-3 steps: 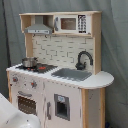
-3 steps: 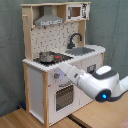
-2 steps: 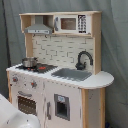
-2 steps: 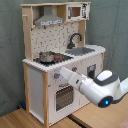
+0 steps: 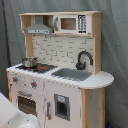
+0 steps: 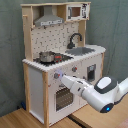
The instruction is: Play with the kitchen
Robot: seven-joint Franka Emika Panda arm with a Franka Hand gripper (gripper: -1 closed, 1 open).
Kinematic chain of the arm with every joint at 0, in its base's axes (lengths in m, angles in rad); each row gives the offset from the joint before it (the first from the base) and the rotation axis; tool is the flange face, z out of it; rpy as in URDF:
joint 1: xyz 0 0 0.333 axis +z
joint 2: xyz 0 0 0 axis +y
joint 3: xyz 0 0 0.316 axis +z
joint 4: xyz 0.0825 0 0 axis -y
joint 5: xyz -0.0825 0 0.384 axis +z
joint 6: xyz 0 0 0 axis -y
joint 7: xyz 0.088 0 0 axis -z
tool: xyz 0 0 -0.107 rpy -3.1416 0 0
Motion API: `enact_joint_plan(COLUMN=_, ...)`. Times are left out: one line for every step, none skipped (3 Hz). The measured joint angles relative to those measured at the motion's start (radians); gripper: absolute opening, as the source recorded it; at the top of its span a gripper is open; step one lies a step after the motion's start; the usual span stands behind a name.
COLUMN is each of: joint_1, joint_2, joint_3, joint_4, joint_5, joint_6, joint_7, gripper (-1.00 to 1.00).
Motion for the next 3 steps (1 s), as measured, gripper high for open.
enact_joint_plan(joint_1=0.014, joint_2=0.027, joint_3=-0.009, joint_4=-0.093, joint_5=-0.072, joint_6=0.015, joint_7=0.019, gripper=1.00)
enact_joint_plan(joint_1=0.029, joint_2=0.063, joint_3=-0.019, joint_4=-0.182, joint_5=-0.143, joint_6=0.017, joint_7=0.040, gripper=1.00)
enact_joint_plan(joint_1=0.047, joint_2=0.107, joint_3=-0.037, joint_4=-0.264, joint_5=-0.212, joint_6=0.012, joint_7=0.058, gripper=1.00)
